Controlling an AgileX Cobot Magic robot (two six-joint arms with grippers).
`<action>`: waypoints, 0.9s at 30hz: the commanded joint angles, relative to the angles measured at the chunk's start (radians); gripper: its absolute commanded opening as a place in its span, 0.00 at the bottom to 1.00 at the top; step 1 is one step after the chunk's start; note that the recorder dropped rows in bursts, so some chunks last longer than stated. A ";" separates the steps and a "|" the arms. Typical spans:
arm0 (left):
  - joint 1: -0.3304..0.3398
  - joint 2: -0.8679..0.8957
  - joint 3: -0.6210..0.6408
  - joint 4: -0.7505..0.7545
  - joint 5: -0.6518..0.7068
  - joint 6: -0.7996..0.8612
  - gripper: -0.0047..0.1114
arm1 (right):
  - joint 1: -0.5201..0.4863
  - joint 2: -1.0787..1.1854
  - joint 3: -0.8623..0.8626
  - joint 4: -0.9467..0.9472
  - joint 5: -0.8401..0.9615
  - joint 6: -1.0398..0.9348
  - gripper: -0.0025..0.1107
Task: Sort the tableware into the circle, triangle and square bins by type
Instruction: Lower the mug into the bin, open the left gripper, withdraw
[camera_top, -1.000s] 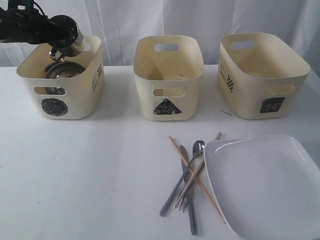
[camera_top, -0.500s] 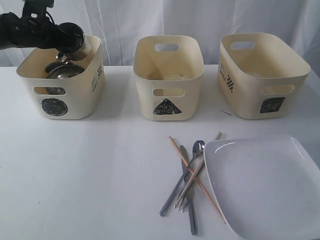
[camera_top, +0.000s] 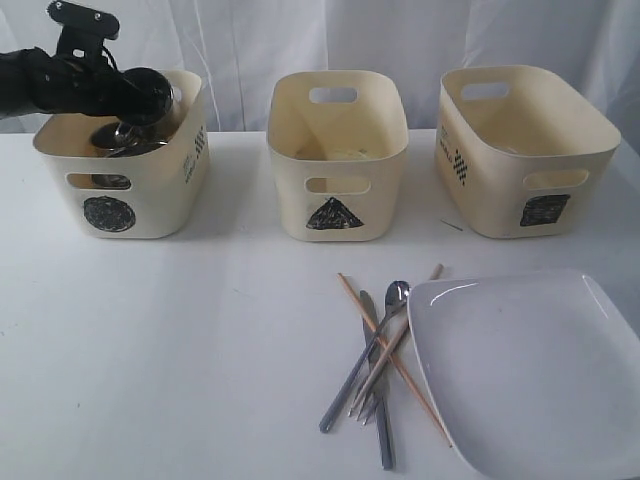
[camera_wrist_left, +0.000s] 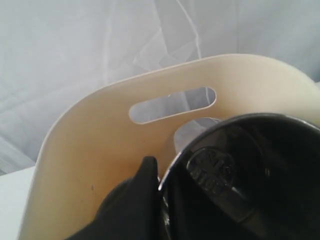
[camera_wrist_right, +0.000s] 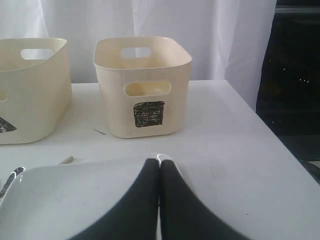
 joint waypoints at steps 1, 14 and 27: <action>-0.002 -0.023 -0.006 -0.006 0.007 -0.044 0.17 | -0.002 -0.006 0.005 0.002 -0.003 -0.004 0.02; -0.025 -0.111 -0.006 -0.006 0.174 -0.141 0.43 | -0.002 -0.006 0.005 0.002 -0.001 -0.004 0.02; -0.022 -0.281 -0.006 -0.006 0.444 -0.131 0.36 | -0.002 -0.006 0.005 0.002 -0.003 -0.004 0.02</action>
